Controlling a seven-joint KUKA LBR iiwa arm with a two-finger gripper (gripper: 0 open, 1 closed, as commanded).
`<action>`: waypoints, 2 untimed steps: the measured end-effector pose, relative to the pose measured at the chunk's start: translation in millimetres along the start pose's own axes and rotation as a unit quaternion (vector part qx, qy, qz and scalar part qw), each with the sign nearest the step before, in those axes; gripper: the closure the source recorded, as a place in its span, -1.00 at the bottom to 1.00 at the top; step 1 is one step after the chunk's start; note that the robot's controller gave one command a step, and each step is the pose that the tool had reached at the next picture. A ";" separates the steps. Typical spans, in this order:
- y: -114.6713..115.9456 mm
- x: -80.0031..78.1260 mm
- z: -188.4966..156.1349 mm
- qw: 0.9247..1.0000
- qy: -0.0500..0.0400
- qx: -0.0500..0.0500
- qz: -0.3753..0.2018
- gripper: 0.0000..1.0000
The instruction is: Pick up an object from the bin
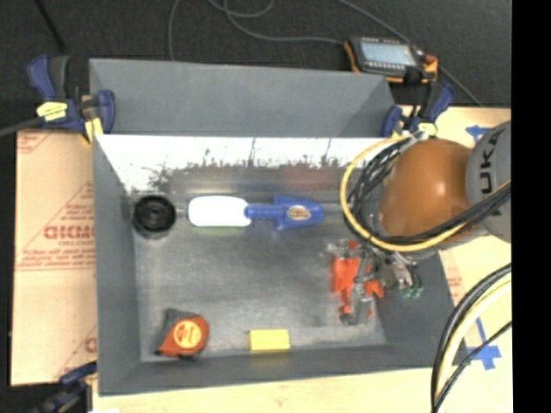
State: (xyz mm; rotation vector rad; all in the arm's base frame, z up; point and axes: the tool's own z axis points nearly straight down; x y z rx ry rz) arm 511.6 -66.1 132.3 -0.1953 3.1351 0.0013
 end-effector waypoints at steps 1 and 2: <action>-28.7 4.4 30.5 0.998 -0.004 0.005 -0.068 -1.00; -36.7 -8.3 9.2 0.992 0.003 -0.002 -0.125 -1.00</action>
Offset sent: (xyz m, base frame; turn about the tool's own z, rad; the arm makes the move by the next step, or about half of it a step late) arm 0.0306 -0.0609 0.0385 -0.2863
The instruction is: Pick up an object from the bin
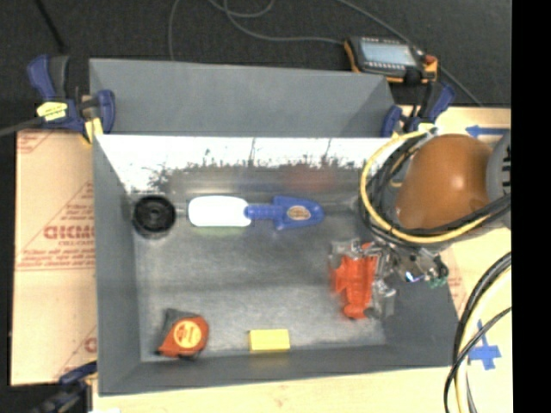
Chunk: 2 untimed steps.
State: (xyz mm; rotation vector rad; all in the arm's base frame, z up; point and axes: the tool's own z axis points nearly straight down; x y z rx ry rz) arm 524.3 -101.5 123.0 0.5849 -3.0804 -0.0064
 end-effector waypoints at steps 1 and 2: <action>-61.6 -28.4 3.3 1.000 -0.012 0.010 -0.002 -1.00; -71.2 -25.2 29.5 1.000 -0.004 0.003 0.009 -1.00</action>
Offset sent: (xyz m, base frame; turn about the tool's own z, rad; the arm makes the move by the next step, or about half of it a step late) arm 0.0054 -0.0389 -0.0110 0.0605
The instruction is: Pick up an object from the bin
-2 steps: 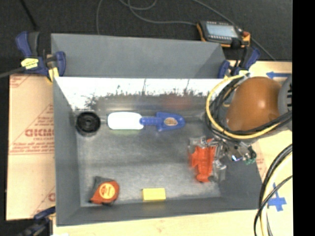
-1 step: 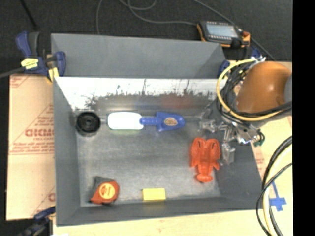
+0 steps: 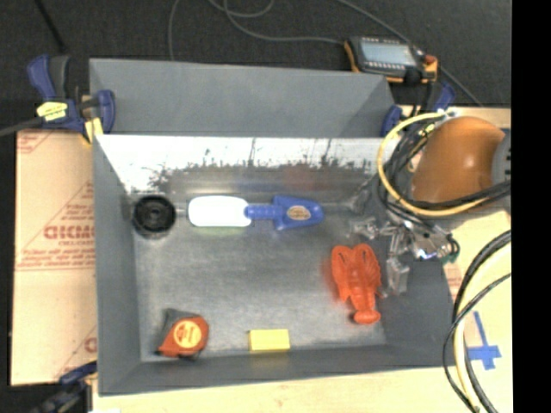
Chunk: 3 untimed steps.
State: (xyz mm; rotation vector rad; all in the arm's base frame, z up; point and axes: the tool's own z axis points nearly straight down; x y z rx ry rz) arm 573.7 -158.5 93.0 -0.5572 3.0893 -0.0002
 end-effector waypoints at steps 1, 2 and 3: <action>15.2 12.1 8.6 0.996 -0.001 0.001 0.094 -1.00; 20.6 -18.0 18.2 0.977 -0.004 -0.007 -0.211 1.00; 20.6 -20.9 18.9 0.977 -0.004 -0.008 -0.215 1.00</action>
Offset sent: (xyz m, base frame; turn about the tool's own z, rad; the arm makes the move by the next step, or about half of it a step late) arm 0.0094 0.0175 -0.0230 -0.4413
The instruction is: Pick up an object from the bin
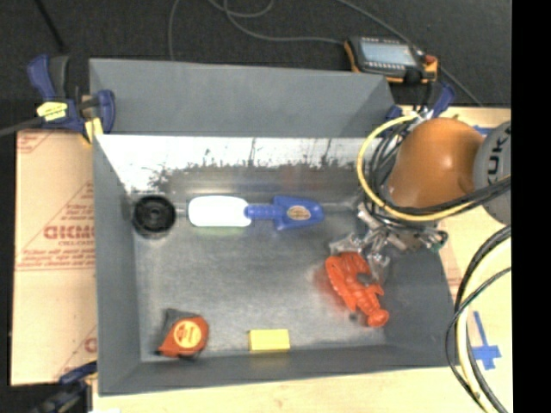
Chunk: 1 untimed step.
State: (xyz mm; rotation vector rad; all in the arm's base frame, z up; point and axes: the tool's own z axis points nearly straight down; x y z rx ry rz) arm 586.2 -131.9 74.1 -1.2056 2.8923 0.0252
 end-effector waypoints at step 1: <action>2.5 8.0 -46.7 1.000 0.005 0.003 0.003 1.00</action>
Offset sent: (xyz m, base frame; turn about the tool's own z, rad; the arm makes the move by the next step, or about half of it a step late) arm -0.0026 0.0540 -0.0041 0.0409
